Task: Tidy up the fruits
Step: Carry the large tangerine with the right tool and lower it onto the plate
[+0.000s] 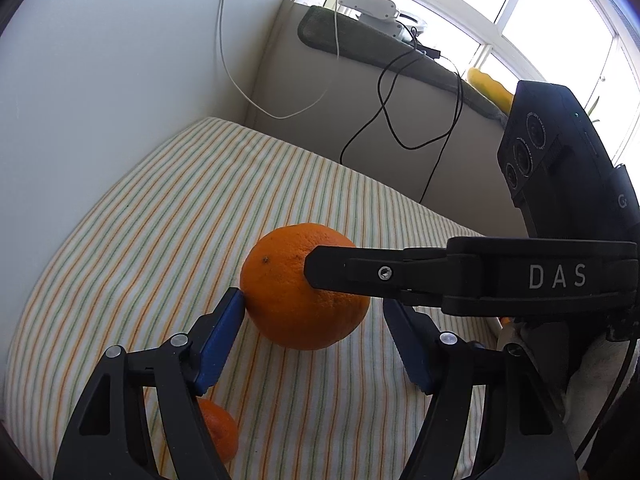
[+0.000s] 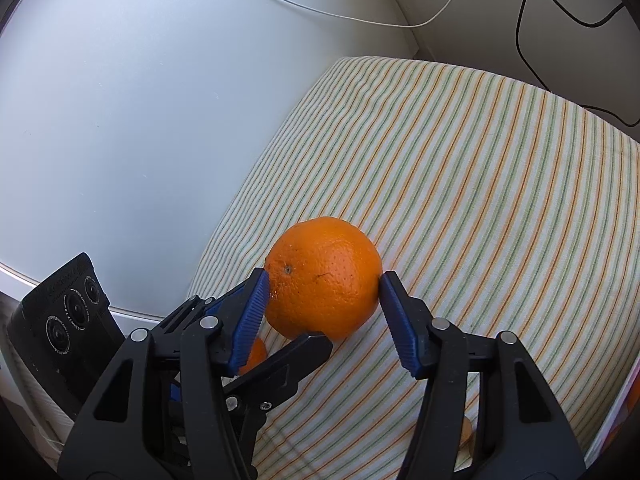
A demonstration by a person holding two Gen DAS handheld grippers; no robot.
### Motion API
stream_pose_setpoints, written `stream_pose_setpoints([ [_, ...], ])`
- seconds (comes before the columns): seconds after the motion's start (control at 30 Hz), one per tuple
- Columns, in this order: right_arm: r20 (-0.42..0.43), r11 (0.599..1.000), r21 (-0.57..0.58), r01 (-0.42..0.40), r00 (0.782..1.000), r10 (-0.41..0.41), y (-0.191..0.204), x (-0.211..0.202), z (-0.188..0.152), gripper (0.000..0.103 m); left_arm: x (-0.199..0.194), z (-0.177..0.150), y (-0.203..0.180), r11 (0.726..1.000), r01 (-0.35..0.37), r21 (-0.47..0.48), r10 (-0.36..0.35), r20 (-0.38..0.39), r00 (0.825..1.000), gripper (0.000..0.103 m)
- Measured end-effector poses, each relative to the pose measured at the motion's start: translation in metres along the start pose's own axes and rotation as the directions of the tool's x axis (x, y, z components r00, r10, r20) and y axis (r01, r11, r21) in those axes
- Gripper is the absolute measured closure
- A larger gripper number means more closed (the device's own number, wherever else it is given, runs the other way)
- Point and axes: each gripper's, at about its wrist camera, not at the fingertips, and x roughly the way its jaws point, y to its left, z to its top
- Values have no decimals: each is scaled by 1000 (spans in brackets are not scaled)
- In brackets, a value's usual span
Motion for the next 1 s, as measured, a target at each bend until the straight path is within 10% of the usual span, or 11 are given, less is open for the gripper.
stream_pose_setpoints([
  [1.0,152,997,73,22,988,-33,-61,-128,-28,44,21,19,-128,979,93,180,-97,14,995,33],
])
